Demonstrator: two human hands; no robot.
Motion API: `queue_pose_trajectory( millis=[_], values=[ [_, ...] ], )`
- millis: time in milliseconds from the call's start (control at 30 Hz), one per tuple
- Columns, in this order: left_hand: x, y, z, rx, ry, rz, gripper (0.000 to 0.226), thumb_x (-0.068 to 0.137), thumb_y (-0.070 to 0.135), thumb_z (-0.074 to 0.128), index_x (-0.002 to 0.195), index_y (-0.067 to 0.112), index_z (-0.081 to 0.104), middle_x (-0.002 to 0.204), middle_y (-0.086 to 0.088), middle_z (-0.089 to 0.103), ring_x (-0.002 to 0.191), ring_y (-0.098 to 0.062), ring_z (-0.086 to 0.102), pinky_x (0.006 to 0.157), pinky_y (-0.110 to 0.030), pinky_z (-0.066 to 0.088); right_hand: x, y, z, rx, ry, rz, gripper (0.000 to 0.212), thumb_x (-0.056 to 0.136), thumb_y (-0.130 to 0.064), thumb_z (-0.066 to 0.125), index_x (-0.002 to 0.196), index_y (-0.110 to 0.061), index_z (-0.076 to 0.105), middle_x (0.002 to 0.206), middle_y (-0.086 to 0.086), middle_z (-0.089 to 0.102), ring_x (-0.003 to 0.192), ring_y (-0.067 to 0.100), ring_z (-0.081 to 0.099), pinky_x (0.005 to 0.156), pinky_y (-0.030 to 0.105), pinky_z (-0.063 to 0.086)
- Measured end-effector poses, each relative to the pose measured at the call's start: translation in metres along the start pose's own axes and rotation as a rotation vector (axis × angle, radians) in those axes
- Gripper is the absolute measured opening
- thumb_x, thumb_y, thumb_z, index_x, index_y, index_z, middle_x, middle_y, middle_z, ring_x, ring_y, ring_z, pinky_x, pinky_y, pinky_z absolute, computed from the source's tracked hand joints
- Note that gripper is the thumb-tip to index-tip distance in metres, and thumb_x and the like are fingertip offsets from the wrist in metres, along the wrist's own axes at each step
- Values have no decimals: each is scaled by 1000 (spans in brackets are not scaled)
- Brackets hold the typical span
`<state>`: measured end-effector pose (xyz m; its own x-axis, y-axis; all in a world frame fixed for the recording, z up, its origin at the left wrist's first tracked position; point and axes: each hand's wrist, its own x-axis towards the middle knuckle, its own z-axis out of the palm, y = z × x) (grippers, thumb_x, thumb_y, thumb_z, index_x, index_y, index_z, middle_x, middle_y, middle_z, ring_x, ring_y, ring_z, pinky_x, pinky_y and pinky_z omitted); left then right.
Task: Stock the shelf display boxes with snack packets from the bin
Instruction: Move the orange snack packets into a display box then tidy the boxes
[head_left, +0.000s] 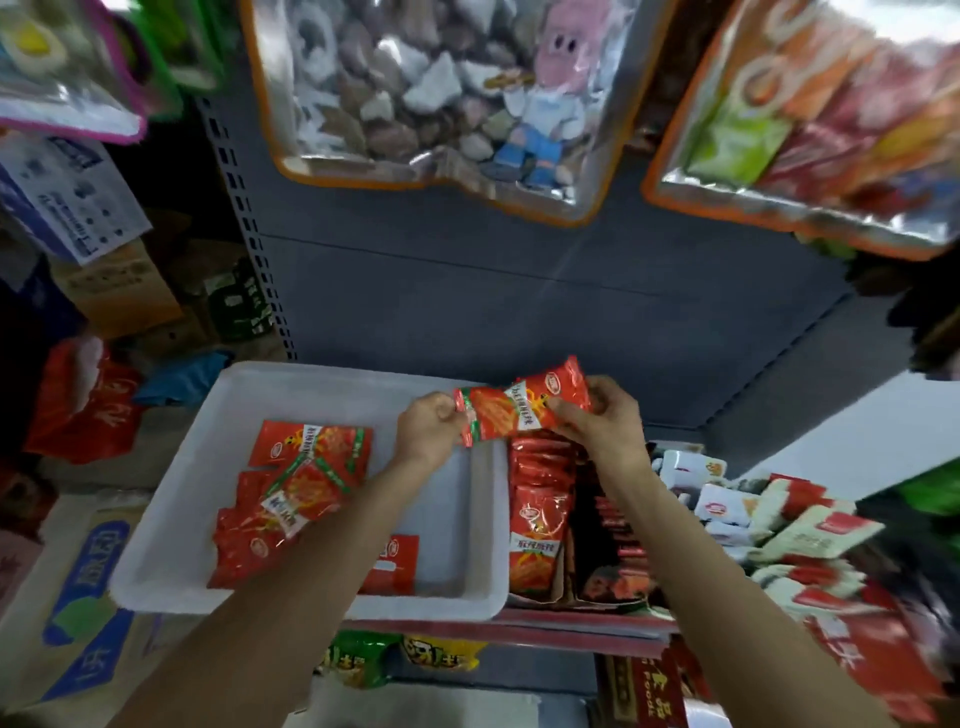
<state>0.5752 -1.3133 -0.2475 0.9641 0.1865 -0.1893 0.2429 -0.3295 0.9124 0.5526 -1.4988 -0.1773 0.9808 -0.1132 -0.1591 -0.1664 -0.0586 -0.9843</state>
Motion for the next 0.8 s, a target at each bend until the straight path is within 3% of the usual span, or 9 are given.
queue_pose_trajectory(
  millis=[67, 167, 233, 300, 433, 600, 800],
  values=[
    [1, 14, 16, 70, -82, -24, 8, 88, 13, 60, 93, 7, 63, 104, -18, 66, 93, -28, 63, 80, -36, 49, 8, -2, -12, -68, 89, -94, 15, 81, -8, 71, 88, -17, 61, 88, 6, 68, 81, 22, 68, 74, 35, 59],
    [6, 36, 32, 247, -223, 68, 50, 87, 21, 53, 134, 7, 47, 136, -11, 50, 124, -28, 49, 96, -29, 40, 16, -7, -26, -213, 180, -263, 11, 84, -18, 68, 84, -27, 62, 84, 0, 70, 83, 22, 68, 81, 44, 55],
    [7, 49, 40, 271, -302, 130, 61, 86, 21, 55, 143, 8, 36, 146, -4, 38, 134, -22, 38, 105, -24, 31, 17, -12, -32, -254, 215, -351, 9, 88, -19, 65, 87, -27, 60, 83, -7, 69, 83, 14, 67, 82, 39, 54],
    [7, 57, 44, 289, -348, 150, 54, 89, 18, 59, 140, 14, 41, 140, 0, 45, 130, -18, 42, 102, -21, 31, 17, -19, -35, -279, 238, -442, 14, 91, -17, 61, 87, -30, 57, 81, -15, 65, 79, 2, 63, 79, 30, 52],
    [7, 58, 44, 451, -296, 253, 33, 88, 25, 59, 120, 15, 58, 122, -4, 59, 113, -22, 55, 96, -34, 44, 20, -22, -38, -379, 217, -551, 15, 94, -14, 56, 89, -28, 55, 81, -21, 61, 75, -9, 58, 70, 11, 45],
    [-1, 47, 39, 545, -226, 370, 42, 89, 8, 54, 131, 14, 53, 144, -5, 40, 133, -22, 36, 108, -32, 32, 22, -20, -36, -403, 206, -592, 11, 95, -14, 54, 91, -25, 54, 81, -18, 60, 76, -8, 58, 67, 8, 43],
    [-5, 32, 32, 545, -309, 462, 45, 81, -8, 49, 116, 16, 66, 142, -5, 42, 132, -23, 35, 107, -36, 33, 27, -22, -28, -407, 65, -509, 8, 95, -15, 54, 90, -21, 54, 82, -17, 60, 76, -9, 58, 66, 5, 42]
  ],
)
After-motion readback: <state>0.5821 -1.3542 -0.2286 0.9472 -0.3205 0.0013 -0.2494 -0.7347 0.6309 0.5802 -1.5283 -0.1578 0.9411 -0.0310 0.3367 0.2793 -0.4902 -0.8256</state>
